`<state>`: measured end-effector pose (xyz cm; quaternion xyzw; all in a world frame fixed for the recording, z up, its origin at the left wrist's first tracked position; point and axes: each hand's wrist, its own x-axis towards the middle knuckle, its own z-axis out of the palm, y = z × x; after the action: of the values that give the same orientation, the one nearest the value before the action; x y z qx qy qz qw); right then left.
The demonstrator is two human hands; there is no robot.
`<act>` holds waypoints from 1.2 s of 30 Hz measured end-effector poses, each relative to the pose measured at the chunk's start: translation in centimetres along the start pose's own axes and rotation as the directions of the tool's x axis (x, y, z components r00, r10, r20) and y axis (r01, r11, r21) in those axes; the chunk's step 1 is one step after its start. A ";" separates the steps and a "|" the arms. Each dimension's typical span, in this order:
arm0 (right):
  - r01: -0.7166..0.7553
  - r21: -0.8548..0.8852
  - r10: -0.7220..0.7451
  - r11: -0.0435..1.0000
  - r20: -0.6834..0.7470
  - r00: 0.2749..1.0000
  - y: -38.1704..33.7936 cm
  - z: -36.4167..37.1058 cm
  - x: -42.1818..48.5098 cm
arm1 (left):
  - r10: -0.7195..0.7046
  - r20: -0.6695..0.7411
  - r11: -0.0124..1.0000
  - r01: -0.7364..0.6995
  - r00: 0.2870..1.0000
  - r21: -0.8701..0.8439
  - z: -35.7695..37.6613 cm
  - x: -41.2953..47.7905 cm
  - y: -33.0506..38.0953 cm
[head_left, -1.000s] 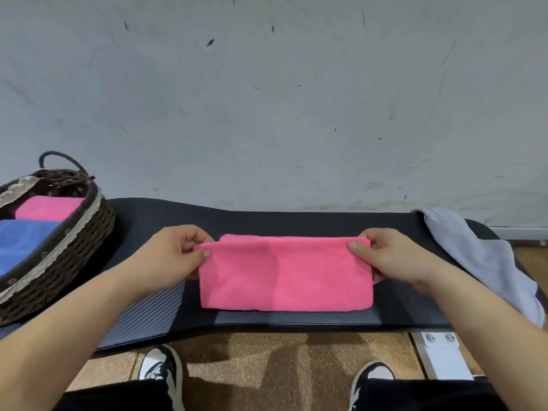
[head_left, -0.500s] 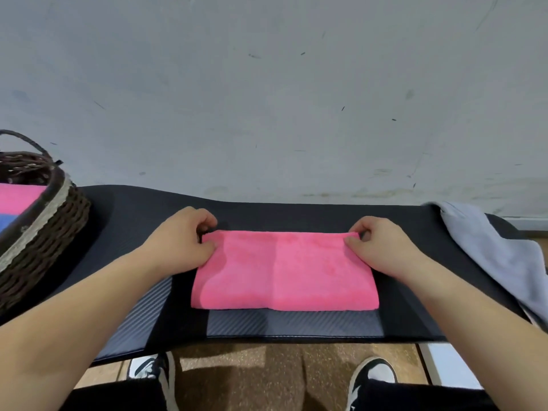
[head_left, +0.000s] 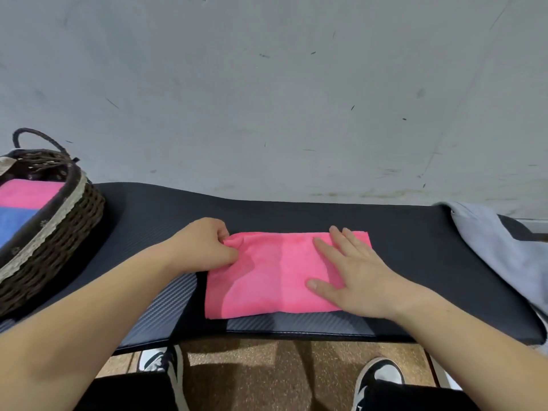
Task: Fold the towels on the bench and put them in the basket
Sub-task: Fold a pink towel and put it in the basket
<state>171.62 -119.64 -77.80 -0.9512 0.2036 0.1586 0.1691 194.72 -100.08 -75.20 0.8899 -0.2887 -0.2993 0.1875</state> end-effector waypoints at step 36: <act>-0.151 0.918 0.271 0.366 0.050 0.961 2.1 -1.8 0.1 | 0.136 0.060 0.914 -0.102 0.989 -0.391 7.8 -0.4 12.9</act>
<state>171.23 -122.18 -76.73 -0.6742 0.3858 -0.0113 0.6297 184.25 -110.99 -74.38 0.8023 -0.2854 -0.3765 0.3649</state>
